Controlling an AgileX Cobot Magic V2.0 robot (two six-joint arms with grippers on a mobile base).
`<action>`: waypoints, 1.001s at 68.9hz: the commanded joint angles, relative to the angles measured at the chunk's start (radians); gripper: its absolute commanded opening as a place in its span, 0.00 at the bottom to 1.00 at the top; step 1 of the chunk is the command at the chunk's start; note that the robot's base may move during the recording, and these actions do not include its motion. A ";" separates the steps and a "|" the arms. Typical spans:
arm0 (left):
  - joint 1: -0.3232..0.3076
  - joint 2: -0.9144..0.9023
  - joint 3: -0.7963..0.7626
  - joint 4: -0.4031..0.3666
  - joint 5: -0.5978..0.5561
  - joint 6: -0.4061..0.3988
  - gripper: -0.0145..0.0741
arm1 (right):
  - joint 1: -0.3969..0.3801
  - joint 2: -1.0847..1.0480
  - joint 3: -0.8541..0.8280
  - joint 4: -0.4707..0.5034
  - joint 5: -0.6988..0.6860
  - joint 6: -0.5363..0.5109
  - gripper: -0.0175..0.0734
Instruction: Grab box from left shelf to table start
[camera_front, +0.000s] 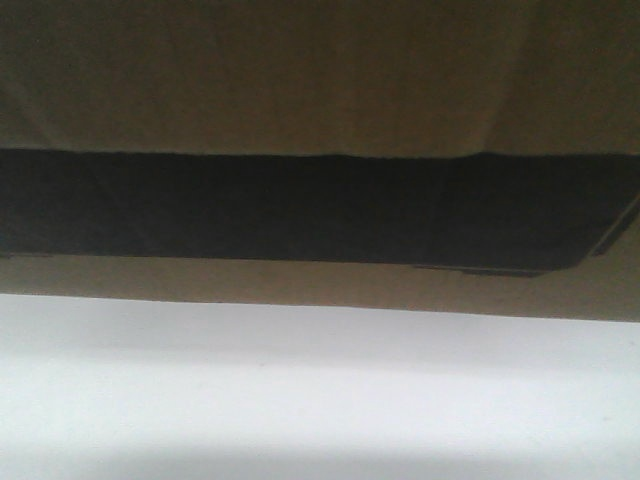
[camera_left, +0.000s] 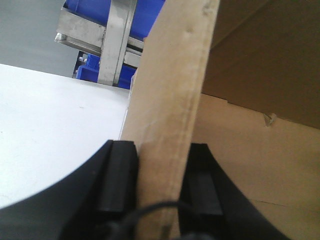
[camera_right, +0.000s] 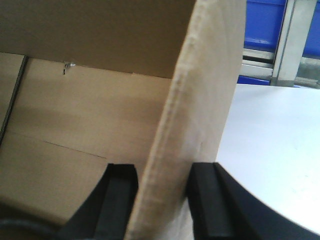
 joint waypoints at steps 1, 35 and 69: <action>-0.028 -0.012 -0.035 -0.105 -0.108 0.097 0.05 | -0.001 0.011 -0.033 -0.025 -0.180 -0.036 0.25; -0.028 0.030 -0.060 -0.105 -0.067 0.097 0.05 | -0.001 0.058 -0.049 -0.022 -0.087 -0.036 0.25; -0.028 0.432 -0.387 -0.015 0.363 0.097 0.05 | -0.001 0.493 -0.437 -0.022 0.256 -0.036 0.25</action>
